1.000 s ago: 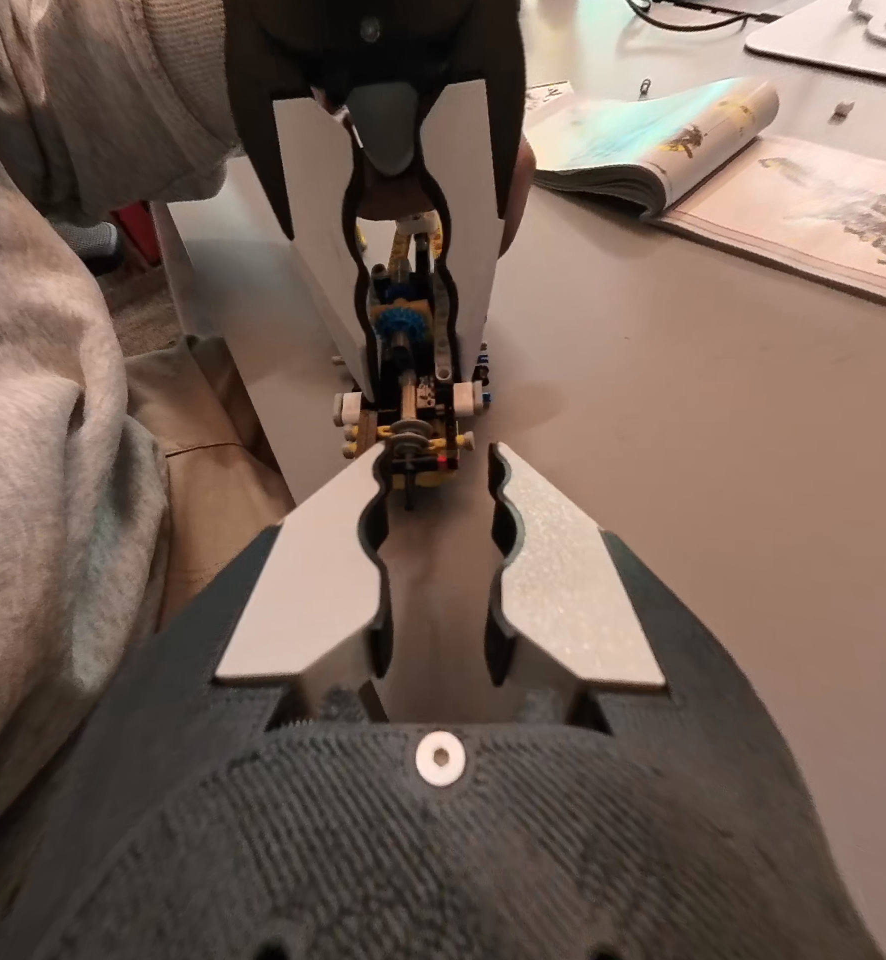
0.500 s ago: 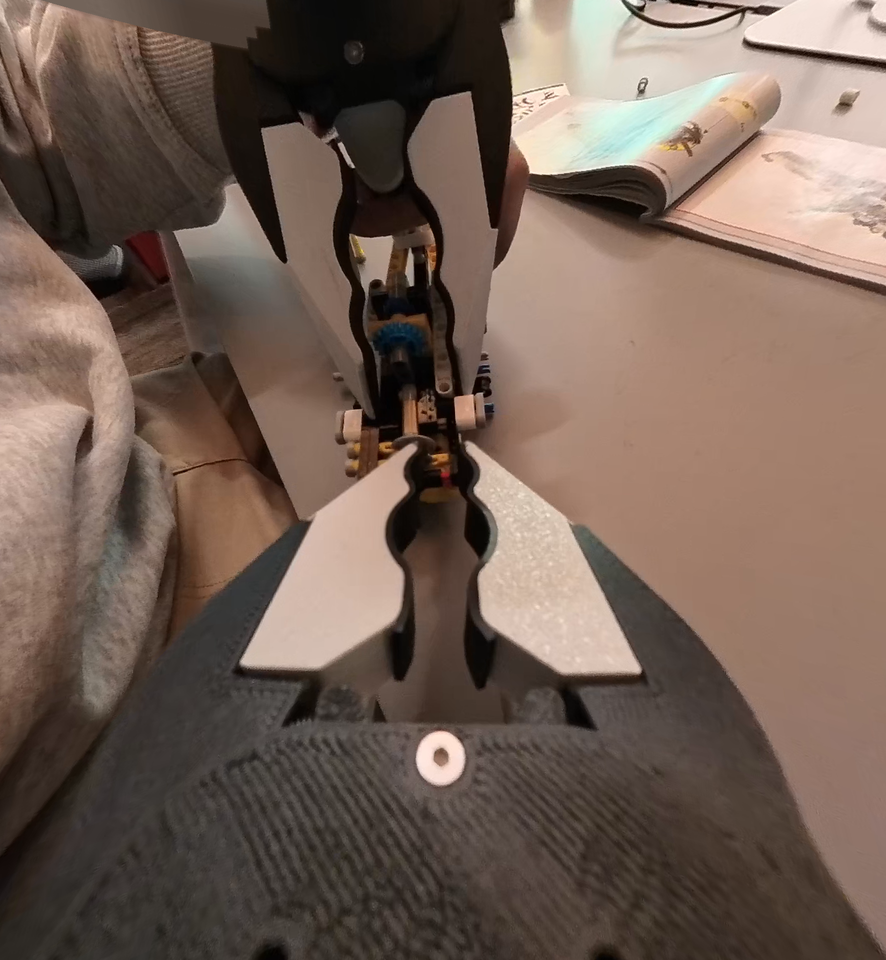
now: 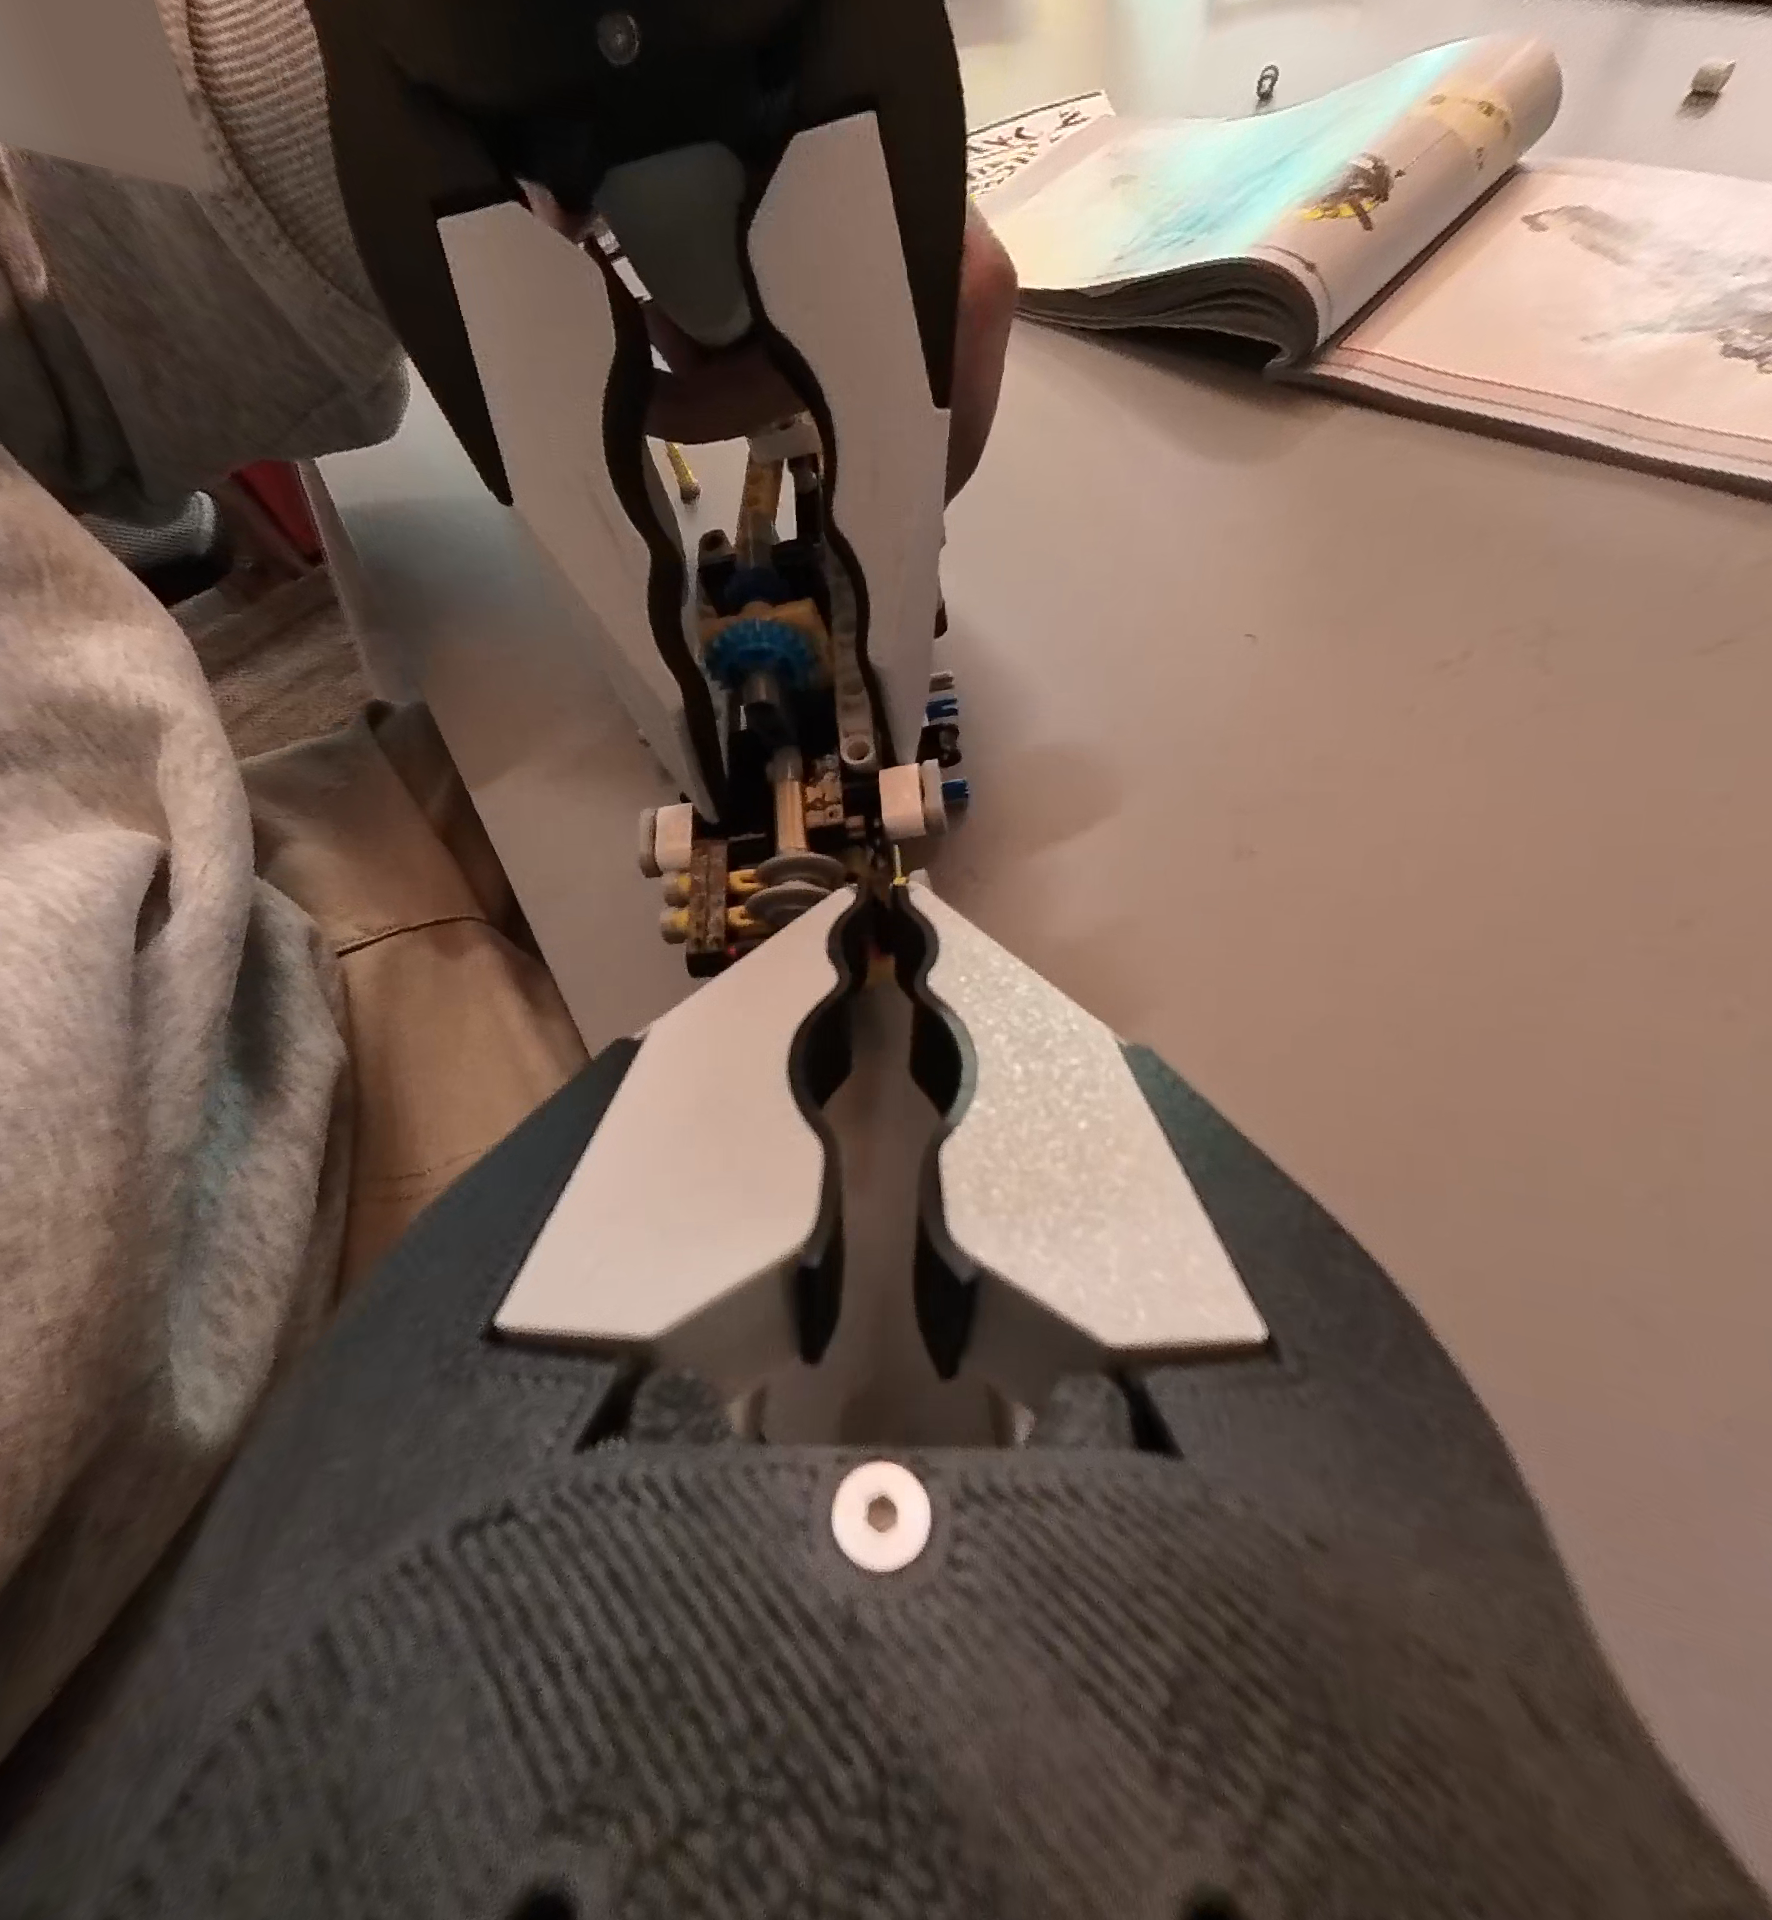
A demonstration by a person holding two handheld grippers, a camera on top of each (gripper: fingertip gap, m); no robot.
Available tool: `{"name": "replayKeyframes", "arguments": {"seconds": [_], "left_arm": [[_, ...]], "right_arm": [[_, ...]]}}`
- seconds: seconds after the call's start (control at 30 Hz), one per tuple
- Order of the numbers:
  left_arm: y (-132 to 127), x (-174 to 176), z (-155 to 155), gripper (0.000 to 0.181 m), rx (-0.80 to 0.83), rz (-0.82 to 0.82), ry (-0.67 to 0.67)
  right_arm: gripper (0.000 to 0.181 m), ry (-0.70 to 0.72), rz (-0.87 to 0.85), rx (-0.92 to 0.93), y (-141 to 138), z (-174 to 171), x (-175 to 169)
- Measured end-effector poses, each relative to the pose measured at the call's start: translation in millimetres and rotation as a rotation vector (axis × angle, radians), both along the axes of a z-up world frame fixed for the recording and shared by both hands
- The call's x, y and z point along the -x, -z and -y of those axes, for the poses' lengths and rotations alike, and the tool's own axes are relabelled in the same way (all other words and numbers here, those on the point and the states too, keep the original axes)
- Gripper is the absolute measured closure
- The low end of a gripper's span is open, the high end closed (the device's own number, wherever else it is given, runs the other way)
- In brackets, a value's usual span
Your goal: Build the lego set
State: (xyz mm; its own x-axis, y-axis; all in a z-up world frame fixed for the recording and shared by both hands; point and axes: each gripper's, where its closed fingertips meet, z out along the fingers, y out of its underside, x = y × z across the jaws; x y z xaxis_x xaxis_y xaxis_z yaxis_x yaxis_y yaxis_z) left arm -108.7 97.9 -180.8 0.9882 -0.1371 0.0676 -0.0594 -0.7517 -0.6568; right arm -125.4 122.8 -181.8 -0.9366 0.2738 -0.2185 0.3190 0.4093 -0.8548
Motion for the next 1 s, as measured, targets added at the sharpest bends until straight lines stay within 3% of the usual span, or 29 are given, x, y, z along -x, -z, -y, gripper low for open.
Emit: {"name": "replayKeyframes", "arguments": {"seconds": [0.37,0.57,0.8,1.0], "left_arm": [[0.3,5.5,3.2,0.136,0.03,0.026,-0.06],[-16.6,8.4,9.8,0.131,-0.056,0.028,-0.124],[-51.7,11.1,24.8,0.127,-0.341,0.056,-0.362],[-52.3,0.8,43.8,0.126,-0.518,0.035,-0.591]], "right_arm": [[0.175,0.01,0.035,0.051,-4.7,-1.9,3.7],[0.173,0.03,0.06,0.119,-12.4,-5.1,8.2],[0.173,0.038,0.07,0.114,-10.6,-4.7,10.1],[0.173,0.05,0.092,0.114,-9.1,-4.8,12.9]]}}
